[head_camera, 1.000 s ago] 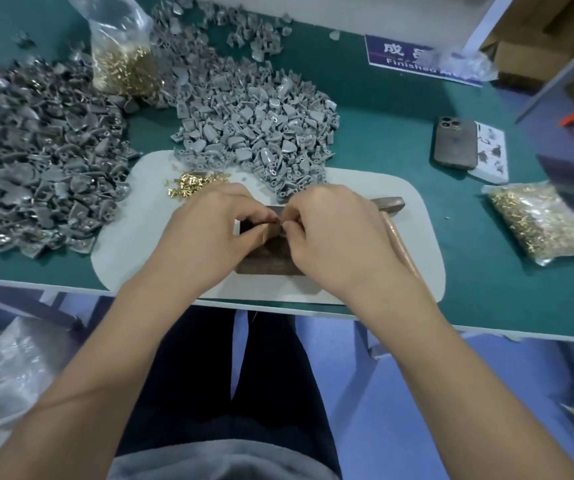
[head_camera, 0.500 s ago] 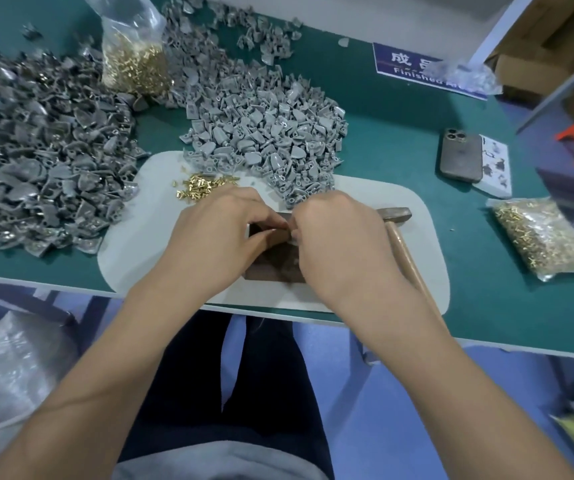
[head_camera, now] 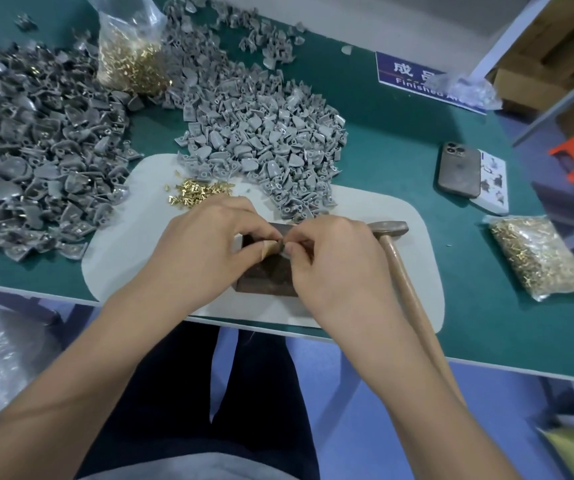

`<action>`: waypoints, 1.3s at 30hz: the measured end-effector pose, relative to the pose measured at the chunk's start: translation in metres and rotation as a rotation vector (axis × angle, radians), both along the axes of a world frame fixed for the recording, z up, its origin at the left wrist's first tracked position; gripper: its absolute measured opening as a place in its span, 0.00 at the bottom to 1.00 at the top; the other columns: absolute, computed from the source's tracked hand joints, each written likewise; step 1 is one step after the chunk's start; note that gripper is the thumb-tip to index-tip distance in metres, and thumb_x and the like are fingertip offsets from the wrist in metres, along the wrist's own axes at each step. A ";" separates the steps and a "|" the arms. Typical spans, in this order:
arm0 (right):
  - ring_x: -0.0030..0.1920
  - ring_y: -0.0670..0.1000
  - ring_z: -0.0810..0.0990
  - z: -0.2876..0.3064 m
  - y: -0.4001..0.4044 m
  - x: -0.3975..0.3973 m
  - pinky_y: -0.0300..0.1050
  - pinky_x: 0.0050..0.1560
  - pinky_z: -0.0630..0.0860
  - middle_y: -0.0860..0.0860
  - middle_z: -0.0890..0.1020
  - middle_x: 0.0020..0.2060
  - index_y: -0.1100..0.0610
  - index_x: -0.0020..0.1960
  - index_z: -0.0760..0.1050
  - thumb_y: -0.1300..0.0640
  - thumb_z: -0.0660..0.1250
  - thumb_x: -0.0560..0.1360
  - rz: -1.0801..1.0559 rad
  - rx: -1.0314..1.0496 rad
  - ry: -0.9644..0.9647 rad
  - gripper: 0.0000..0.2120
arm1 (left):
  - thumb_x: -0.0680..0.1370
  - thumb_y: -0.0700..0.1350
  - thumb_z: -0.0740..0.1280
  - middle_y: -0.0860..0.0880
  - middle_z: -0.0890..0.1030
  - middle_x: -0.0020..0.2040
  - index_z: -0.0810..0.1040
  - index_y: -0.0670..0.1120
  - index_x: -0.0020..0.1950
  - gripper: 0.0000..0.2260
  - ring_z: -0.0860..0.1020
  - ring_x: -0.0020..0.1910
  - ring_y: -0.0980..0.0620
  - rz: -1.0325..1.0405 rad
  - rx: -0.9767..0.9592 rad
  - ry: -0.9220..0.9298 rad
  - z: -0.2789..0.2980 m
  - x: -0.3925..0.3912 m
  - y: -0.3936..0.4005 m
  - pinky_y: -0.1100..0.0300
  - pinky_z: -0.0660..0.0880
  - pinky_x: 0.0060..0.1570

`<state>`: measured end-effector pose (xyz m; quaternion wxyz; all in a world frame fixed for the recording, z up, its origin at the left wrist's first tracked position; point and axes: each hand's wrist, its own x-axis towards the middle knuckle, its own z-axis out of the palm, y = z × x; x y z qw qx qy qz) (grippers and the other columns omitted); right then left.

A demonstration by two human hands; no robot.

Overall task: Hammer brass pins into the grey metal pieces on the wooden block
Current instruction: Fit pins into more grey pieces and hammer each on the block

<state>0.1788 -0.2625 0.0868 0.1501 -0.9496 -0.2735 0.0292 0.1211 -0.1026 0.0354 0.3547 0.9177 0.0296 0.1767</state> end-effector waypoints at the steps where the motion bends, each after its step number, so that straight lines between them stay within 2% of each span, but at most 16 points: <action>1: 0.50 0.57 0.80 0.001 0.001 0.000 0.46 0.45 0.75 0.51 0.84 0.47 0.48 0.52 0.84 0.52 0.67 0.79 0.004 -0.026 -0.011 0.08 | 0.74 0.53 0.73 0.59 0.79 0.41 0.84 0.60 0.45 0.01 0.76 0.47 0.54 -0.004 0.008 -0.003 0.000 0.000 0.001 0.50 0.76 0.44; 5: 0.54 0.57 0.79 0.002 0.008 -0.004 0.44 0.41 0.64 0.50 0.80 0.47 0.51 0.52 0.82 0.57 0.66 0.78 0.047 -0.150 -0.130 0.07 | 0.74 0.53 0.73 0.59 0.78 0.41 0.85 0.60 0.46 0.02 0.76 0.46 0.54 -0.019 0.029 0.002 0.001 0.001 0.001 0.50 0.76 0.42; 7: 0.56 0.56 0.77 -0.002 0.009 -0.010 0.45 0.40 0.64 0.50 0.78 0.48 0.51 0.53 0.81 0.58 0.66 0.78 0.087 -0.147 -0.175 0.07 | 0.74 0.54 0.72 0.60 0.78 0.41 0.84 0.59 0.46 0.03 0.75 0.46 0.54 -0.018 0.041 0.007 0.000 0.000 0.000 0.51 0.76 0.43; 10: 0.50 0.55 0.80 -0.007 -0.010 -0.003 0.49 0.45 0.75 0.48 0.83 0.46 0.50 0.50 0.83 0.52 0.67 0.79 0.008 0.208 -0.080 0.06 | 0.74 0.55 0.70 0.59 0.78 0.41 0.83 0.59 0.46 0.04 0.74 0.47 0.55 -0.008 0.057 0.019 0.001 -0.001 0.000 0.52 0.75 0.42; 12: 0.50 0.55 0.80 -0.016 -0.034 0.012 0.51 0.48 0.76 0.49 0.83 0.46 0.51 0.50 0.83 0.51 0.67 0.80 -0.177 0.393 -0.191 0.07 | 0.75 0.57 0.68 0.61 0.77 0.42 0.81 0.60 0.46 0.04 0.72 0.47 0.57 -0.002 0.077 0.032 0.001 -0.002 -0.001 0.54 0.73 0.40; 13: 0.53 0.56 0.78 -0.021 -0.047 0.020 0.50 0.48 0.75 0.50 0.82 0.48 0.52 0.53 0.82 0.51 0.66 0.80 -0.275 0.354 -0.249 0.08 | 0.75 0.58 0.67 0.61 0.76 0.42 0.81 0.60 0.45 0.05 0.72 0.48 0.58 0.001 0.085 0.036 0.001 -0.003 -0.002 0.55 0.72 0.40; 15: 0.60 0.58 0.73 -0.034 -0.068 0.031 0.51 0.51 0.71 0.53 0.78 0.55 0.52 0.61 0.79 0.48 0.66 0.81 -0.423 0.122 -0.225 0.13 | 0.75 0.58 0.67 0.60 0.76 0.42 0.80 0.59 0.45 0.05 0.71 0.48 0.58 0.008 0.095 0.034 0.003 -0.004 -0.004 0.55 0.72 0.39; 17: 0.63 0.61 0.71 -0.048 -0.079 0.036 0.54 0.55 0.71 0.57 0.75 0.60 0.55 0.67 0.73 0.46 0.64 0.82 -0.463 -0.090 -0.108 0.18 | 0.75 0.57 0.68 0.60 0.76 0.42 0.80 0.59 0.45 0.04 0.71 0.48 0.57 0.012 0.107 0.032 0.004 -0.004 -0.006 0.56 0.70 0.38; 20: 0.62 0.64 0.74 -0.054 -0.086 0.041 0.56 0.53 0.71 0.59 0.73 0.62 0.59 0.68 0.71 0.49 0.58 0.85 -0.440 -0.165 -0.027 0.17 | 0.75 0.58 0.68 0.61 0.76 0.43 0.80 0.60 0.45 0.04 0.71 0.48 0.58 0.025 0.109 0.045 0.004 -0.004 -0.006 0.57 0.67 0.37; 23: 0.53 0.64 0.77 -0.041 -0.092 0.043 0.55 0.47 0.70 0.58 0.75 0.57 0.58 0.64 0.73 0.49 0.52 0.87 -0.394 -0.050 -0.069 0.17 | 0.74 0.58 0.68 0.60 0.76 0.43 0.81 0.60 0.45 0.04 0.72 0.49 0.57 0.046 0.084 0.050 0.003 -0.005 -0.008 0.56 0.68 0.38; 25: 0.46 0.60 0.77 -0.027 -0.094 0.039 0.52 0.44 0.71 0.54 0.77 0.51 0.56 0.59 0.74 0.50 0.51 0.87 -0.300 0.200 -0.057 0.15 | 0.75 0.58 0.68 0.60 0.76 0.44 0.82 0.62 0.46 0.04 0.72 0.50 0.57 0.059 0.081 0.057 0.002 -0.005 -0.009 0.56 0.71 0.38; 27: 0.35 0.51 0.77 -0.011 -0.089 0.028 0.44 0.38 0.72 0.46 0.80 0.43 0.53 0.55 0.75 0.50 0.53 0.87 -0.201 0.502 0.080 0.14 | 0.75 0.59 0.68 0.59 0.76 0.44 0.82 0.62 0.47 0.05 0.72 0.50 0.58 0.081 0.094 0.049 0.001 -0.005 -0.010 0.57 0.69 0.37; 29: 0.29 0.46 0.71 0.000 -0.083 0.017 0.36 0.32 0.68 0.46 0.79 0.35 0.50 0.53 0.77 0.47 0.56 0.86 -0.111 0.641 0.245 0.13 | 0.75 0.58 0.70 0.59 0.76 0.44 0.83 0.62 0.47 0.04 0.72 0.50 0.58 0.102 0.106 0.038 0.001 -0.006 -0.011 0.59 0.64 0.36; 33: 0.31 0.47 0.67 0.000 -0.075 0.003 0.41 0.32 0.66 0.47 0.71 0.30 0.43 0.51 0.77 0.47 0.60 0.85 0.080 0.441 0.225 0.08 | 0.75 0.56 0.72 0.60 0.77 0.42 0.83 0.61 0.46 0.02 0.71 0.50 0.57 0.107 0.128 0.017 0.003 -0.006 -0.014 0.59 0.63 0.36; 36: 0.32 0.48 0.68 -0.002 -0.072 0.000 0.44 0.33 0.67 0.47 0.72 0.31 0.42 0.46 0.75 0.45 0.59 0.85 0.062 0.384 0.107 0.10 | 0.75 0.56 0.72 0.60 0.77 0.41 0.83 0.61 0.45 0.02 0.72 0.50 0.57 0.109 0.131 0.023 0.004 -0.006 -0.013 0.58 0.66 0.37; 39: 0.33 0.48 0.70 -0.002 -0.065 -0.005 0.37 0.32 0.66 0.43 0.72 0.31 0.46 0.53 0.77 0.46 0.59 0.85 -0.006 0.427 -0.039 0.10 | 0.75 0.56 0.72 0.60 0.78 0.41 0.83 0.60 0.45 0.02 0.73 0.49 0.56 0.105 0.127 0.027 0.005 -0.005 -0.012 0.57 0.67 0.38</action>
